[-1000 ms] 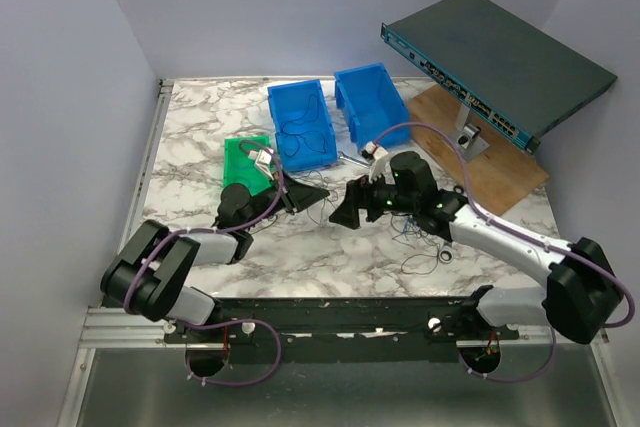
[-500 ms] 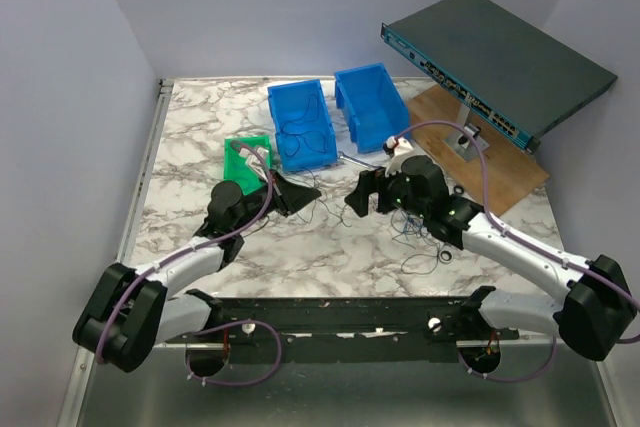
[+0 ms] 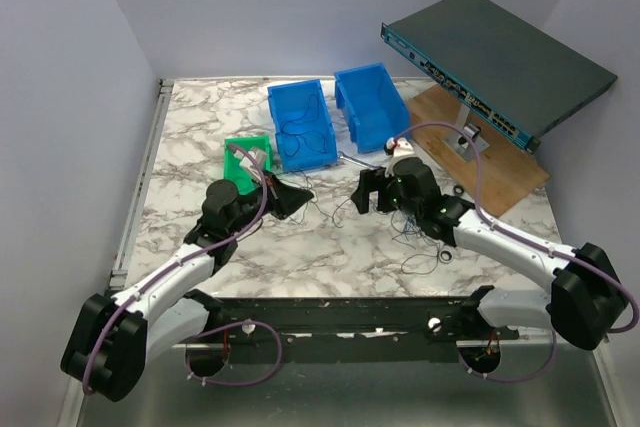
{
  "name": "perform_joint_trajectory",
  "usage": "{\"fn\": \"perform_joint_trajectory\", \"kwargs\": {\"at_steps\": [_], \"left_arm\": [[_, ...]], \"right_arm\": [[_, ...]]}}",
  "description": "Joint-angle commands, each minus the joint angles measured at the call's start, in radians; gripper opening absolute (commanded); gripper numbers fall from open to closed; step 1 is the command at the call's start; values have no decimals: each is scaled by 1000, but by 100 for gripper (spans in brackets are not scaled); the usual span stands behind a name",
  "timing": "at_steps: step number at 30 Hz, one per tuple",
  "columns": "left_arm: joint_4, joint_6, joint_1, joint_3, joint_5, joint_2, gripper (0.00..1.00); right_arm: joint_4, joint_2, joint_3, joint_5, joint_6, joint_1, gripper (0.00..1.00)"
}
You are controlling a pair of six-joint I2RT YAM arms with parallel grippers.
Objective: Untangle the cables
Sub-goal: Untie the cable.
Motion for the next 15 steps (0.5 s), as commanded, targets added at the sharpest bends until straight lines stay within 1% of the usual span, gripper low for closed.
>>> {"fn": "perform_joint_trajectory", "kwargs": {"at_steps": [1,5,8,10,15], "left_arm": [[-77,67,5,22,-58,-42,0],[-77,70,4,22,-61,-36,0],[-76,70,4,25,-61,-36,0],[-81,66,4,28,-64,-38,0],[-75,29,4,16,-93,-55,0]], "right_arm": [[-6,26,-44,31,-11,2,97],[40,34,-96,-2,-18,1,94],[137,53,-145,-67,-28,2,92],[194,76,-164,-74,-27,2,90],[281,198,-131,-68,-13,3,89]]}}
